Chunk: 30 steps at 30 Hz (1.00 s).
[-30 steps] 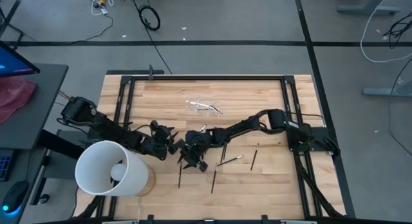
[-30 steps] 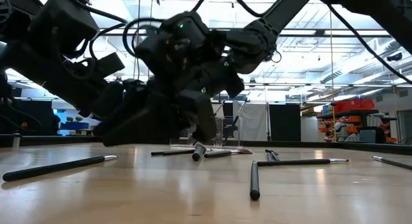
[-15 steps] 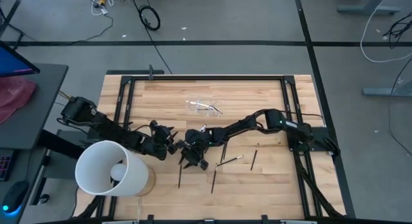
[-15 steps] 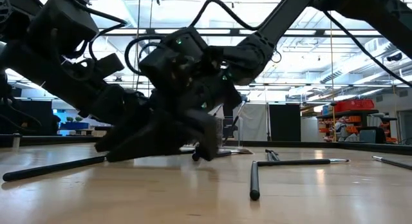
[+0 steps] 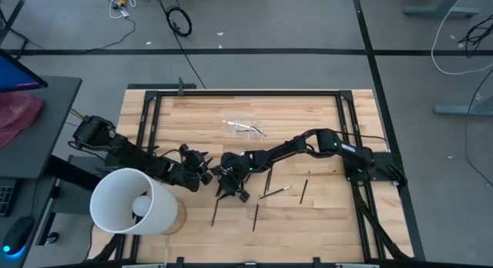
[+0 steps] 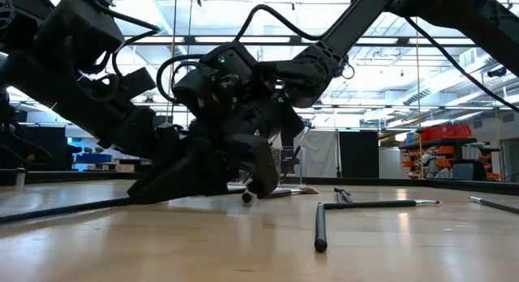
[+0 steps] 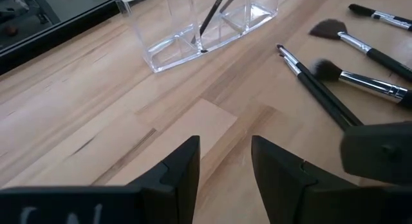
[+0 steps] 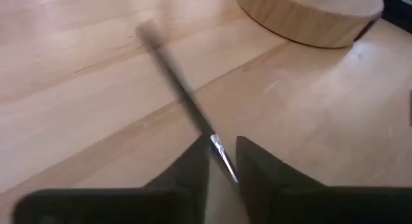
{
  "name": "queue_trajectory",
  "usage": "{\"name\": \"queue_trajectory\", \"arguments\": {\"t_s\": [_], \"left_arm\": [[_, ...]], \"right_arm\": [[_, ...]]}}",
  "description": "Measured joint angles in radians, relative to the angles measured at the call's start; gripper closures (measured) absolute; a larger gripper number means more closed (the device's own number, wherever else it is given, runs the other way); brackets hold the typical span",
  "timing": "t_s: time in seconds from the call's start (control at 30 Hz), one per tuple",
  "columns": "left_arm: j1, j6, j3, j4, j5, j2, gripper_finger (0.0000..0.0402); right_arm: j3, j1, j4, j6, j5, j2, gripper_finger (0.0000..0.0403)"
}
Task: Put items in baskets/containers
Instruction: Put the black eyeshadow brush into the transparent organizer
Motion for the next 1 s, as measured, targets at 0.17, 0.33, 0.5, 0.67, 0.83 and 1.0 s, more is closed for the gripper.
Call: {"name": "queue_trajectory", "arguments": {"t_s": [0.17,0.33,0.5,0.67,0.83,1.0], "left_arm": [[0.0,0.0,0.0,0.002,0.034,0.0,0.0258],[-0.001,-0.006,0.0,0.016,0.115,0.0,0.0258],[0.0,-0.008,0.0,0.044,0.168,0.0,0.0258],[0.0,-0.01,0.001,0.063,0.269,0.0,0.0258],[0.0,-0.01,0.001,0.104,0.301,0.0,0.0258],[0.0,-0.008,0.001,0.108,0.309,0.0,0.0258]], "right_arm": [[-0.002,0.003,-0.012,0.015,-0.001,0.0,0.0393],[-0.002,0.003,-0.024,0.133,0.014,0.002,0.038],[-0.002,-0.004,-0.075,0.177,0.052,-0.013,0.0396],[-0.004,-0.011,-0.176,0.145,0.236,-0.07,0.0394],[-0.006,-0.041,-0.297,0.15,0.402,-0.123,0.0398],[-0.006,-0.064,-0.332,0.148,0.461,-0.136,0.0399]]}}
